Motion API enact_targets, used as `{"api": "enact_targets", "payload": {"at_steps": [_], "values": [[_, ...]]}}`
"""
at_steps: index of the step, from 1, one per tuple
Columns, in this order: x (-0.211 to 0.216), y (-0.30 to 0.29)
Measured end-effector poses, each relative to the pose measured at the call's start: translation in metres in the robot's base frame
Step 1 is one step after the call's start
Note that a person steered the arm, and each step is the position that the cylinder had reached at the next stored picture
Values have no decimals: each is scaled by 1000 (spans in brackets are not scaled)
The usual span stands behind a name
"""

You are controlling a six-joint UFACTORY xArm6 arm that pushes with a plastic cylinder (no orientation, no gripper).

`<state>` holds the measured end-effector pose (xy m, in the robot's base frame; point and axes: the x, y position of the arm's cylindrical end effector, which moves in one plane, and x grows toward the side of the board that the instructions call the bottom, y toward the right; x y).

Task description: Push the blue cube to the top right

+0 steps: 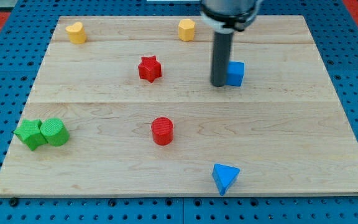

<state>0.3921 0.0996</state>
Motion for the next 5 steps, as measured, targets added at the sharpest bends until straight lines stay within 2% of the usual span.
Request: {"api": "enact_targets", "payload": {"at_steps": [1, 3, 5], "values": [[-19, 78], [-90, 59], [-129, 78]]}}
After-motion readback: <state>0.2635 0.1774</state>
